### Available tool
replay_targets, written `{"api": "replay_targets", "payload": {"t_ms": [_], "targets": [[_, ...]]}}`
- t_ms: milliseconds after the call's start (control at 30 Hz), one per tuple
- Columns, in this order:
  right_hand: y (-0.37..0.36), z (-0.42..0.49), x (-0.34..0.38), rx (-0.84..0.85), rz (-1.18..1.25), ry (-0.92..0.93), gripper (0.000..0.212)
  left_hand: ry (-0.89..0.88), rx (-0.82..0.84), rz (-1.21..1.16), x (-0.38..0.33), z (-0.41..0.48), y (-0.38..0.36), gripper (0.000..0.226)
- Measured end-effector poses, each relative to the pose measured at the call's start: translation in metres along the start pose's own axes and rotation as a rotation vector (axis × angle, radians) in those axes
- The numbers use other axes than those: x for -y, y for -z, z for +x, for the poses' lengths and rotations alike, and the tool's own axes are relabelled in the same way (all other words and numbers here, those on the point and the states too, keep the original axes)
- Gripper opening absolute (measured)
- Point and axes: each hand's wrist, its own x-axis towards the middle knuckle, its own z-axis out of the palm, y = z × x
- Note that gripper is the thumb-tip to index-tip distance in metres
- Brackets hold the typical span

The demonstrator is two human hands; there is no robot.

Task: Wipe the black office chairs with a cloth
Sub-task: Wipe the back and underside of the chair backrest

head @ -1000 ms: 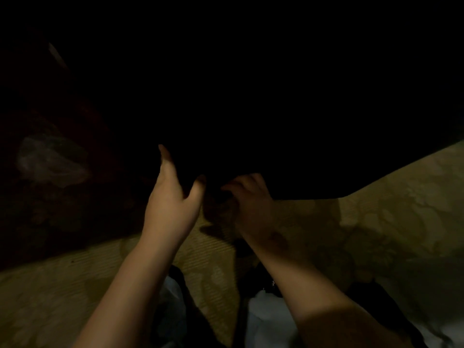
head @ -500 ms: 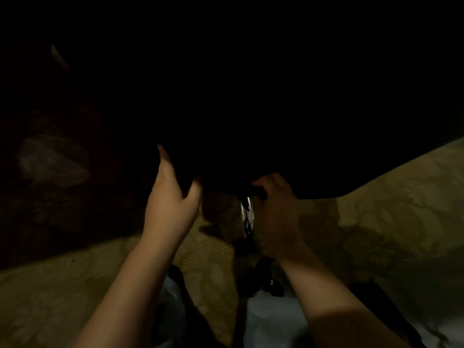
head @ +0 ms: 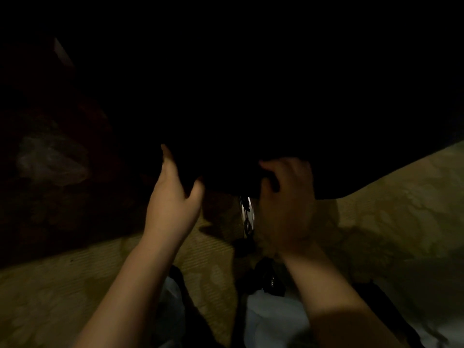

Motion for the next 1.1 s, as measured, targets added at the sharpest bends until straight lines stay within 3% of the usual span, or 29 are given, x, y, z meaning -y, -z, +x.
{"api": "replay_targets", "payload": {"t_ms": [100,167,367,567,800,933,1000,1100], "targets": [[0.037,0.017,-0.003,-0.348,-0.018,0.035,0.020,0.007,-0.015,-0.044,0.000,0.000,0.000,0.076],[0.049,0.021,-0.012,-0.436,-0.088,0.035,0.016,0.017,-0.026,-0.075,-0.001,0.000,-0.001,0.072],[0.018,0.008,-0.036,-0.306,-0.064,0.006,0.028,0.022,-0.109,-0.009,0.001,0.002,-0.003,0.072],[-0.016,-0.022,-0.049,0.042,-0.117,-0.043,0.019,0.015,-0.105,0.012,0.001,0.001,-0.006,0.076],[-0.042,-0.060,-0.072,0.462,-0.277,-0.369,0.023,-0.008,-0.094,0.015,0.000,0.000,-0.004,0.077],[-0.035,-0.048,-0.069,0.364,-0.259,-0.359,0.023,-0.014,-0.087,0.012,-0.003,0.000,-0.005,0.076],[-0.024,-0.033,-0.058,0.236,-0.215,-0.273,0.021,-0.010,-0.096,0.002,-0.005,0.000,-0.005,0.074],[0.003,-0.013,-0.042,0.037,-0.147,-0.190,0.035,0.055,-0.128,0.021,-0.004,-0.004,-0.006,0.056]]}}
